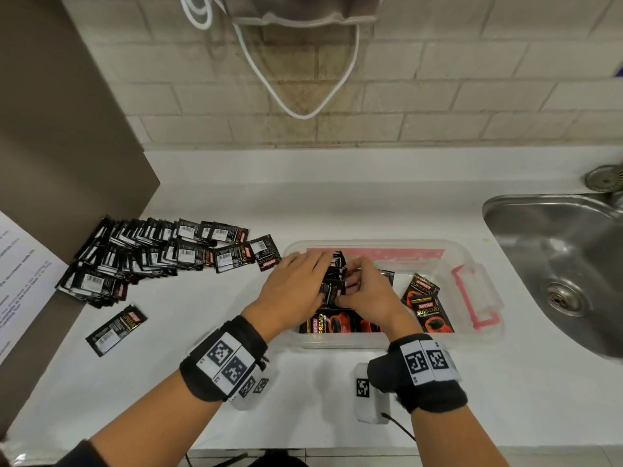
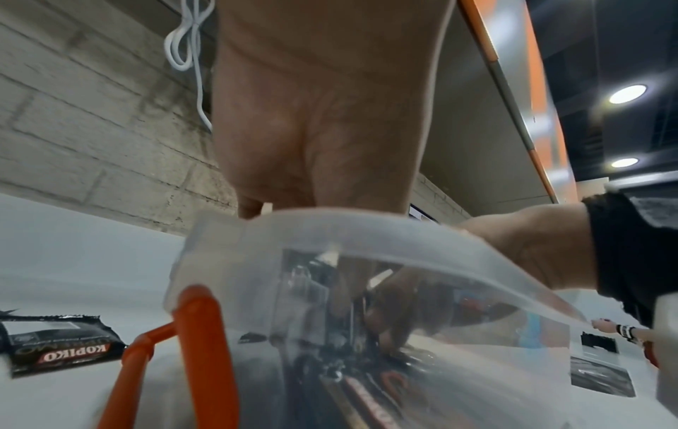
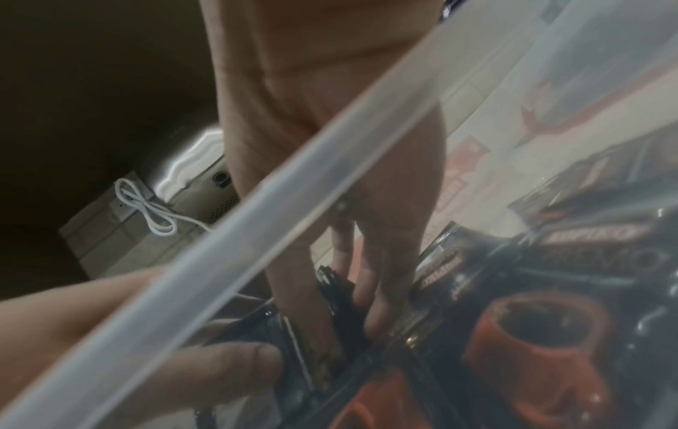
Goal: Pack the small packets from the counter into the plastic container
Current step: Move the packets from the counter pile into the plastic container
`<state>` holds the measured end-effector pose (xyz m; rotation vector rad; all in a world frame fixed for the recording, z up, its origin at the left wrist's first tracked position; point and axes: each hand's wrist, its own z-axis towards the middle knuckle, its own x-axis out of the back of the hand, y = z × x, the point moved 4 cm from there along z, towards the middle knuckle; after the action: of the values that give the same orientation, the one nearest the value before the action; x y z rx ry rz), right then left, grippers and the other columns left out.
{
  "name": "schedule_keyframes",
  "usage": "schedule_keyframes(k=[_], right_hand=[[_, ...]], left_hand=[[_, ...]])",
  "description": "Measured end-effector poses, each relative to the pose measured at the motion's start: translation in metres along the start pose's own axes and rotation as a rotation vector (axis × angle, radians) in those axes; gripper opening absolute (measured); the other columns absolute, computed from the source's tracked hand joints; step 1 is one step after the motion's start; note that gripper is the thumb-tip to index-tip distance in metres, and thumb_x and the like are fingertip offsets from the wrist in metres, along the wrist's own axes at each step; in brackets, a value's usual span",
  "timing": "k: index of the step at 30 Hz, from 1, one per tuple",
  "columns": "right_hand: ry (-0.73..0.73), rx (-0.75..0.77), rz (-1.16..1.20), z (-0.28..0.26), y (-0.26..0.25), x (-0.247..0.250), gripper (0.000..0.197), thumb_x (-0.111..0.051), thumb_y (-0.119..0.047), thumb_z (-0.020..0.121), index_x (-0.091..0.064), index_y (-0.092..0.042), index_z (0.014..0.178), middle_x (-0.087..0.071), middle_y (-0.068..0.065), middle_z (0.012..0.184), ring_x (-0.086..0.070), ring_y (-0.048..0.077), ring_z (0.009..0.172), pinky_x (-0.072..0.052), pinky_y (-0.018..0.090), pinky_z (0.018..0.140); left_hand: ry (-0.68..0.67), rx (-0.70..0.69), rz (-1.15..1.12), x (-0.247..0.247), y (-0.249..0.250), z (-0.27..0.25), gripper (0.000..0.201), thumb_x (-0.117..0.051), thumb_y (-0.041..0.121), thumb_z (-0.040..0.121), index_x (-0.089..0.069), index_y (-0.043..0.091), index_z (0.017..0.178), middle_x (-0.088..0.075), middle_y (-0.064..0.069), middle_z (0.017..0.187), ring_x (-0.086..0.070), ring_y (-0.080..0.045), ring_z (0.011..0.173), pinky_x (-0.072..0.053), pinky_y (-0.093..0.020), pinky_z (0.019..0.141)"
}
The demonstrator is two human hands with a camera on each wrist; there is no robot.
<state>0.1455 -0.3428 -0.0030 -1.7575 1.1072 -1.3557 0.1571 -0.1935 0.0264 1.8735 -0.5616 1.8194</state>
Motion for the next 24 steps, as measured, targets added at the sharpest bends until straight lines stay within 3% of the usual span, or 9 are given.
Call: schedule_keyframes(k=[3, 6, 8, 10, 13, 14, 18, 22, 24], right_hand=[[0.028, -0.015, -0.030, 0.000, 0.000, -0.002, 0.063, -0.078, 0.003, 0.076, -0.046, -0.009, 0.129, -0.056, 0.003, 0.101, -0.057, 0.009, 0.073, -0.047, 0.012, 0.060], [0.057, -0.028, -0.104, 0.000, -0.004, -0.003, 0.078, -0.079, -0.003, 0.077, -0.038, -0.007, 0.144, -0.042, 0.012, 0.134, -0.061, 0.021, 0.099, -0.052, 0.029, 0.091], [0.061, -0.025, -0.137, 0.000, -0.008, -0.004, 0.082, -0.079, -0.005, 0.078, -0.034, -0.007, 0.148, -0.034, 0.012, 0.142, -0.057, 0.026, 0.113, -0.048, 0.031, 0.100], [0.039, 0.000, -0.148, -0.001, -0.011, -0.006, 0.080, -0.078, -0.006, 0.079, -0.036, -0.008, 0.147, -0.039, 0.009, 0.138, -0.054, 0.027, 0.119, -0.048, 0.031, 0.099], [-0.031, 0.047, -0.071, -0.004, -0.014, -0.011, 0.068, -0.074, 0.000, 0.080, -0.044, -0.016, 0.139, -0.057, -0.004, 0.114, -0.058, 0.018, 0.111, -0.043, 0.007, 0.073], [-0.052, 0.052, -0.059, -0.005, -0.015, -0.012, 0.068, -0.072, 0.000, 0.081, -0.043, -0.018, 0.139, -0.058, -0.007, 0.111, -0.058, 0.014, 0.106, -0.042, 0.005, 0.068], [-0.071, 0.037, 0.002, -0.006, -0.014, -0.011, 0.064, -0.069, 0.003, 0.082, -0.043, -0.018, 0.138, -0.063, -0.004, 0.113, -0.061, 0.011, 0.101, -0.045, 0.011, 0.074], [-0.064, 0.034, 0.040, -0.006, -0.015, -0.012, 0.062, -0.068, 0.004, 0.082, -0.045, -0.017, 0.136, -0.064, 0.004, 0.117, -0.062, 0.018, 0.109, -0.053, 0.029, 0.090], [-0.057, 0.051, 0.054, -0.006, -0.016, -0.012, 0.058, -0.069, 0.005, 0.081, -0.047, -0.019, 0.129, -0.064, 0.006, 0.118, -0.062, 0.021, 0.111, -0.054, 0.034, 0.092]], left_hand=[[-0.069, 0.013, 0.051, -0.012, -0.004, -0.004, 0.078, -0.046, 0.029, 0.103, 0.005, 0.010, 0.158, 0.008, -0.009, 0.166, 0.007, -0.021, 0.154, 0.009, -0.038, 0.124], [-0.079, 0.020, 0.040, -0.015, -0.001, -0.003, 0.083, -0.050, 0.021, 0.101, 0.009, 0.008, 0.157, 0.009, -0.013, 0.166, 0.009, -0.023, 0.153, 0.010, -0.037, 0.123], [-0.080, 0.035, 0.024, -0.014, 0.001, -0.001, 0.089, -0.056, 0.019, 0.097, 0.008, 0.008, 0.157, 0.005, -0.013, 0.166, 0.006, -0.024, 0.154, 0.006, -0.038, 0.125], [-0.072, 0.049, 0.029, -0.012, 0.003, 0.001, 0.093, -0.061, 0.021, 0.093, 0.004, 0.007, 0.158, 0.000, -0.013, 0.166, 0.002, -0.024, 0.154, 0.004, -0.040, 0.125], [-0.063, 0.080, 0.055, -0.010, 0.002, 0.001, 0.092, -0.062, 0.026, 0.091, -0.002, 0.007, 0.158, -0.008, -0.011, 0.166, -0.005, -0.023, 0.154, 0.003, -0.045, 0.125], [-0.064, 0.093, 0.053, -0.010, 0.001, 0.000, 0.091, -0.062, 0.027, 0.091, -0.003, 0.008, 0.158, -0.010, -0.010, 0.166, -0.006, -0.023, 0.154, 0.003, -0.046, 0.124], [-0.064, 0.107, 0.034, -0.009, 0.000, -0.003, 0.090, -0.063, 0.028, 0.092, -0.004, 0.010, 0.158, -0.012, -0.008, 0.165, -0.008, -0.022, 0.153, 0.003, -0.051, 0.124], [-0.040, 0.111, -0.024, -0.006, -0.002, -0.004, 0.090, -0.062, 0.033, 0.091, -0.006, 0.012, 0.158, -0.014, -0.005, 0.164, -0.010, -0.020, 0.153, 0.005, -0.053, 0.123], [-0.040, 0.104, -0.039, -0.004, -0.003, -0.005, 0.091, -0.062, 0.036, 0.091, -0.005, 0.012, 0.158, -0.014, -0.005, 0.164, -0.009, -0.019, 0.153, 0.006, -0.053, 0.123]])
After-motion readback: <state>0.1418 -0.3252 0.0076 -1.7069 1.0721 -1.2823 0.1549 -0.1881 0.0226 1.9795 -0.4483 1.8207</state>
